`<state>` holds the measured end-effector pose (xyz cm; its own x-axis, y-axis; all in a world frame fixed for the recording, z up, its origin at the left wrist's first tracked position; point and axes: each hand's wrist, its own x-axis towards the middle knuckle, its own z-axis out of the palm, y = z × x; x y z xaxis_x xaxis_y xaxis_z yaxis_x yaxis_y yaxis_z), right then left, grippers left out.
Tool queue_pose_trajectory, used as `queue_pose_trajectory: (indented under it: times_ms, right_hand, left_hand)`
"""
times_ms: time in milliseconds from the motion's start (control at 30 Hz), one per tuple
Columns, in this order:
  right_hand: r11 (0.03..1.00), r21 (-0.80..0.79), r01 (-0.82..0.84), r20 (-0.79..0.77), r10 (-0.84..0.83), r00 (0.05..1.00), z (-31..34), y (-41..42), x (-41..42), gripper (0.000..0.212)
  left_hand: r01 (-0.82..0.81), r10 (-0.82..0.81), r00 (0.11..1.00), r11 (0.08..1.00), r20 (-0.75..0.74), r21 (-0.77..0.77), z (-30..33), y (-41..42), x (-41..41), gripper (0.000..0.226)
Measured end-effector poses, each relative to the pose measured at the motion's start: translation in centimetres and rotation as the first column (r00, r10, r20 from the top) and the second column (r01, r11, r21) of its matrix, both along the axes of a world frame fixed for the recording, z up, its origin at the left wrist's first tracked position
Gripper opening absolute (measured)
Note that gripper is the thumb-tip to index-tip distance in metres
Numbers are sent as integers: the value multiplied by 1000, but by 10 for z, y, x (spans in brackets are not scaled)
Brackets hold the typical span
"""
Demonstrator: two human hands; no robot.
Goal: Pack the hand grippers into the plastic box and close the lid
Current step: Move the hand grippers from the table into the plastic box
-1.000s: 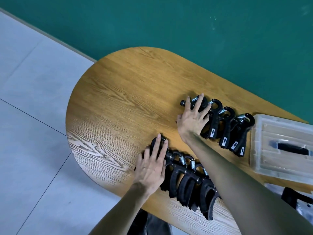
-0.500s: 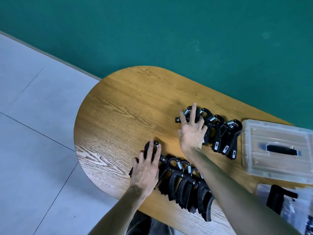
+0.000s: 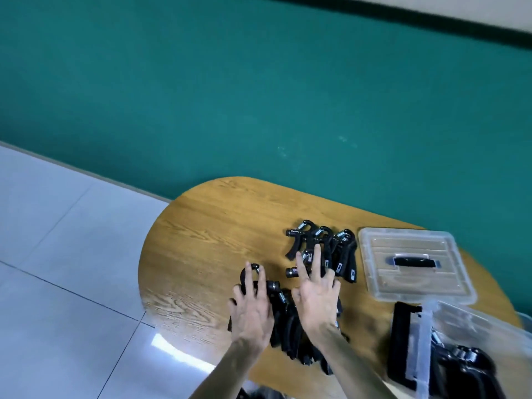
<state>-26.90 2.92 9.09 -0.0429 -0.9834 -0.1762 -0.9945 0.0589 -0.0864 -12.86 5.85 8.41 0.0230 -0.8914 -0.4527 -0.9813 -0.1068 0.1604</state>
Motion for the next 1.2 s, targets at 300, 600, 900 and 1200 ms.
queue_pose_trajectory:
  times_ms: [300, 600, 900, 1200]
  right_hand:
    - [988, -65, 142, 40, -140, 989, 32, 55, -58, 96]
    - [952, -92, 293, 129, -280, 951, 57, 100, -168, 97]
    - [913, -136, 385, 148, -365, 919, 55, 156, -295, 91]
    - [893, 2, 449, 152, -444, 883, 25, 197, -372, 87]
  left_hand:
    - [61, -61, 998, 993, 8, -103, 40, 19, -73, 76]
    - [107, -119, 991, 982, -67, -157, 68, 48, -188, 77]
    - [182, -207, 972, 961, -110, -207, 74, 91, -312, 84]
    - [299, -313, 946, 943, -85, -146, 47, 120, -388, 80]
